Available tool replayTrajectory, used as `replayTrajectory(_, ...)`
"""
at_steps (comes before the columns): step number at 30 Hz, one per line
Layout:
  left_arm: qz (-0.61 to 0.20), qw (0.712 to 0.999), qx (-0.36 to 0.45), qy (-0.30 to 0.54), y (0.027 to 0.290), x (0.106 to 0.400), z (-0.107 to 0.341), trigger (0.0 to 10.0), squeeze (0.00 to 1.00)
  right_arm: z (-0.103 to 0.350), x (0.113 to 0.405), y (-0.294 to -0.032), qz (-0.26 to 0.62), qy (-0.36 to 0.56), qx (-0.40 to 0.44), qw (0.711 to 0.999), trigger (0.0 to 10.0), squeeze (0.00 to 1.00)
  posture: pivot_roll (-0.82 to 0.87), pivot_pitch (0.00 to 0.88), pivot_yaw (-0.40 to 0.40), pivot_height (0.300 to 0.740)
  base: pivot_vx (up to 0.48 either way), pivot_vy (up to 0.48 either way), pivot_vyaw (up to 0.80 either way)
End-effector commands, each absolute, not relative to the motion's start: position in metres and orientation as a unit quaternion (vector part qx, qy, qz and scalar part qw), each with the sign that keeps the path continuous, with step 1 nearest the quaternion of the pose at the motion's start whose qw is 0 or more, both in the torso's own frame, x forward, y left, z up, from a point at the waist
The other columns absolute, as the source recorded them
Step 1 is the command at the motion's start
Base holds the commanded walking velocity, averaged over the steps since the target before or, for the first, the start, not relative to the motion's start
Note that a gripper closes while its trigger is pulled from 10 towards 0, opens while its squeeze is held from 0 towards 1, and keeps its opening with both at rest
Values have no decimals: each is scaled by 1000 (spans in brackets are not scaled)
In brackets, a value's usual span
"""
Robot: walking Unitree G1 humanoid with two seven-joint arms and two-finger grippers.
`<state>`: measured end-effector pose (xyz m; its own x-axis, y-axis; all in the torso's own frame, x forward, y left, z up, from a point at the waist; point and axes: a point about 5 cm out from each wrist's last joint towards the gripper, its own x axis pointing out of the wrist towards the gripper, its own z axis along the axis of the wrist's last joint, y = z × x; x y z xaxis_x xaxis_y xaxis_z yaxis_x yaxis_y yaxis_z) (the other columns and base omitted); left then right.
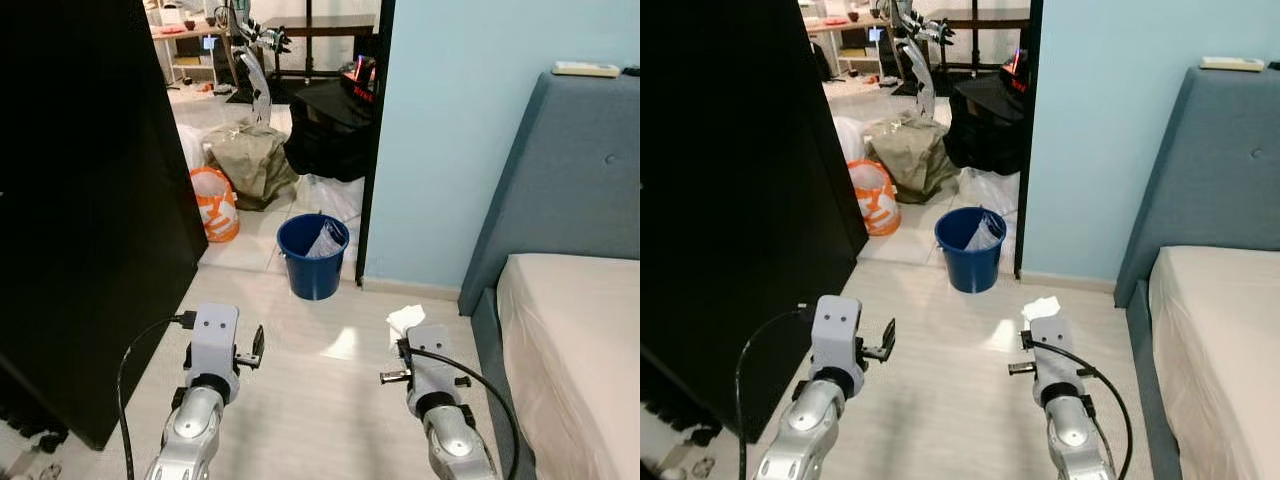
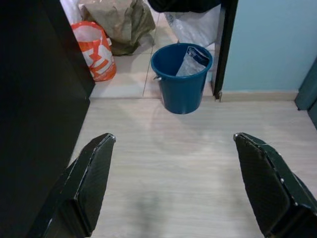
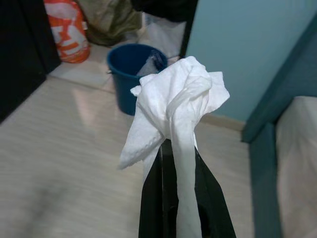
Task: Clean up the room
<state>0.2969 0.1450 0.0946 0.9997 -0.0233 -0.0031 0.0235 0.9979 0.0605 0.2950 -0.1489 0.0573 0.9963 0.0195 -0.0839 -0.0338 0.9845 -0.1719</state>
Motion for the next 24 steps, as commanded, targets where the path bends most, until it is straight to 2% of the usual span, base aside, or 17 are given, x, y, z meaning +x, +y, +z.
replayTrajectory(1, -9, 999, 28, 14, 148, 295, 89, 10000, 0, 53, 292, -151, 9, 48, -84, 995, 10000, 0, -32, 115, 37, 726, 334, 0, 0)
replayTrajectory(24, -9, 999, 27, 17, 150, 296, 90, 10000, 0, 53, 293, -152, 1, 53, -83, 995, 10000, 0, -31, 125, 37, 726, 330, 0, 0)
